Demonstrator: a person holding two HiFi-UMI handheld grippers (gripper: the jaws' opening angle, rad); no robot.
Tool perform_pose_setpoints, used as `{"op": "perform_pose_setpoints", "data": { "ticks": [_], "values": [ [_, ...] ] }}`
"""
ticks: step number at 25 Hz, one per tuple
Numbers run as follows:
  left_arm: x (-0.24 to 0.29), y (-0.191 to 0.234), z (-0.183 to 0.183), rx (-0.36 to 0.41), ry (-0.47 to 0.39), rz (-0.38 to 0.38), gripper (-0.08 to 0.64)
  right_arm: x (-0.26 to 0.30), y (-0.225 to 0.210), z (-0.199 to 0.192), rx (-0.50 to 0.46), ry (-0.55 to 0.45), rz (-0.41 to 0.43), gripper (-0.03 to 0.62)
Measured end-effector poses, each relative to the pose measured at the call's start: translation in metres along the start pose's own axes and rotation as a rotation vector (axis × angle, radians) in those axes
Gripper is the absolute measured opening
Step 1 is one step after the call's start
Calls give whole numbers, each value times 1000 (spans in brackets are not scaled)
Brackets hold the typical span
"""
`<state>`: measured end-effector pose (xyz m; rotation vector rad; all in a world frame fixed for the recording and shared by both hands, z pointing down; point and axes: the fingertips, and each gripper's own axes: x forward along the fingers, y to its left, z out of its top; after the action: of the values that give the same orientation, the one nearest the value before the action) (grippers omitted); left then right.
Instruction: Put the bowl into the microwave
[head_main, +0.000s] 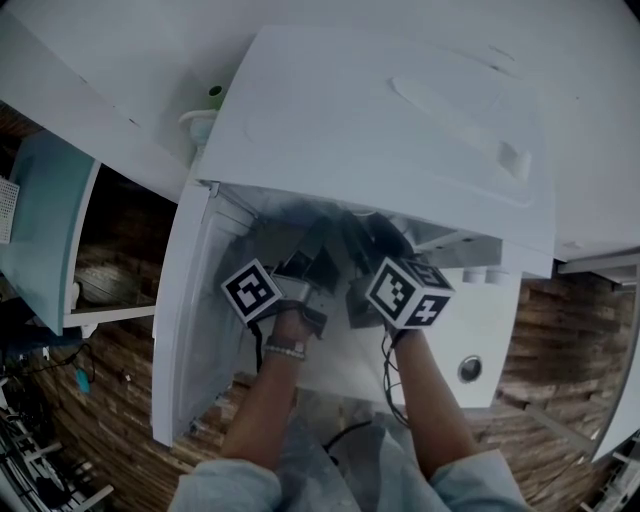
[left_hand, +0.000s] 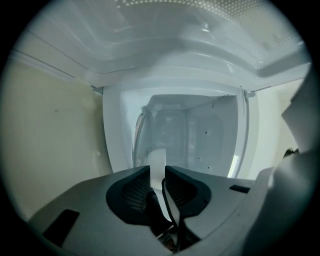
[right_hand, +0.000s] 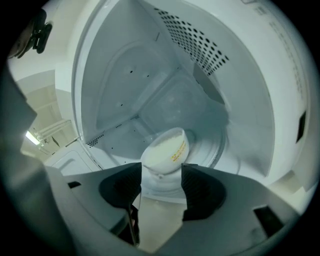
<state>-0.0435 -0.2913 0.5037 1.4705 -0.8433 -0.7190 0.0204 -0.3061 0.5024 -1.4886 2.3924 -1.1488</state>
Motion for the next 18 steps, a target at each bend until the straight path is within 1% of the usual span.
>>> {"op": "perform_pose_setpoints", "data": {
  "ticks": [2,7,8,9,10,13,15,16,18],
  "values": [
    [-3,3,0,2,1,10,63,-2,2,-2,-6,5,2,250],
    [-10,2,-6,15,17,6,61,-12,4,-11,-10,19,0,255],
    [-11,1,-8,26,26,0,58,-16,5,-13,-14,19,5,255],
    [-13,-2,-10,44,38,-7,14,-21,8,-15,-24,19,11,254],
    [-16,-5,-13,66,52,-15,-9,-26,11,-17,-39,20,16,252],
    [-23,-17,-23,114,91,-39,-9,-43,13,-23,-73,17,6,227],
    [-28,-27,-30,145,111,-63,-9,-56,13,-21,-87,-3,-15,170],
    [-31,-34,-34,165,122,-80,-9,-63,13,-19,-103,-17,-31,128],
    [-38,-48,-44,207,153,-112,-9,-78,14,-15,-154,-44,-63,3]
  ]
}}
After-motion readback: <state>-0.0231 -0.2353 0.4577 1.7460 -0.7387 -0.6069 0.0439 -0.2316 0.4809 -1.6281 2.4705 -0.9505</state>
